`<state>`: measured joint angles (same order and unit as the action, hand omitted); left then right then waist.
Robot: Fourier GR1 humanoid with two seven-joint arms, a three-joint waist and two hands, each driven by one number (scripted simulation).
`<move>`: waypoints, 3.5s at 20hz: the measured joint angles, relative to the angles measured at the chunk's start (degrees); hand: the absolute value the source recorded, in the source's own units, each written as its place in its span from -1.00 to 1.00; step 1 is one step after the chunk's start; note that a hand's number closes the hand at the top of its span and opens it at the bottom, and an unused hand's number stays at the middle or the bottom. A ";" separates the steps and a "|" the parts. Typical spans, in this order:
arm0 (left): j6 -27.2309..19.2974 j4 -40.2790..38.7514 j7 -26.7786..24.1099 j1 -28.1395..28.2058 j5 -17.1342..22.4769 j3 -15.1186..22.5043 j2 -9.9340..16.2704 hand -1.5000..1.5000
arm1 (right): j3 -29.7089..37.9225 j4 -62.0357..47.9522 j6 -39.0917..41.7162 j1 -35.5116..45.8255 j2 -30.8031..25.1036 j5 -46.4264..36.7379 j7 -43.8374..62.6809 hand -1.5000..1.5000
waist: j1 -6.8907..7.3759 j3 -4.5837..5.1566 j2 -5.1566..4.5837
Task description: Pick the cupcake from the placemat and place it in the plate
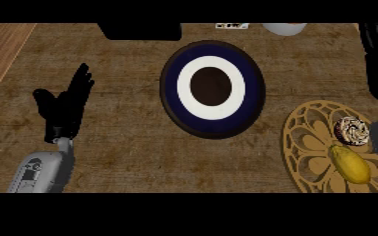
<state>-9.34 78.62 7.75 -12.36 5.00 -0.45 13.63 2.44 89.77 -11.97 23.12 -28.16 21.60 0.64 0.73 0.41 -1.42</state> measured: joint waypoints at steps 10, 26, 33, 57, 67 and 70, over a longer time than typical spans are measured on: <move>1.74 3.75 -9.32 10.20 -7.26 0.79 8.04 0.00 | 9.42 -6.52 22.30 -8.51 -3.14 18.18 -0.98 -1.00 | -0.35 -0.60 1.39; 3.70 7.44 -14.28 17.68 -9.51 -0.43 9.02 0.00 | 23.02 -17.56 53.21 -22.65 -15.42 21.60 -8.95 -1.00 | -0.64 -0.48 1.38; 3.68 7.02 -14.87 17.37 -10.33 -0.19 8.23 0.00 | 21.03 -21.12 59.74 -20.21 -24.02 7.40 -10.99 -1.00 | 0.06 -0.47 1.21; 5.24 4.86 -15.94 15.77 -12.50 -1.73 6.27 0.00 | -4.42 -39.07 52.63 -2.52 -23.80 -35.94 -26.52 -1.00 | 0.60 -0.51 1.09; 6.52 7.03 -14.77 16.73 -12.59 -2.49 6.21 0.00 | -11.48 -46.51 48.73 1.37 -20.93 -41.58 -31.94 -1.00 | 0.51 -0.49 1.15; 6.98 6.81 -15.15 17.08 -12.46 -3.08 6.21 0.00 | -13.26 -48.60 46.85 1.62 -19.55 -43.29 -33.38 -1.00 | 0.39 -0.48 1.17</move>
<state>-2.36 85.43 -7.40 4.72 -7.46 -3.53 19.83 -10.83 41.17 34.88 24.74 -47.71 -21.68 -32.74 1.12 -0.07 -0.25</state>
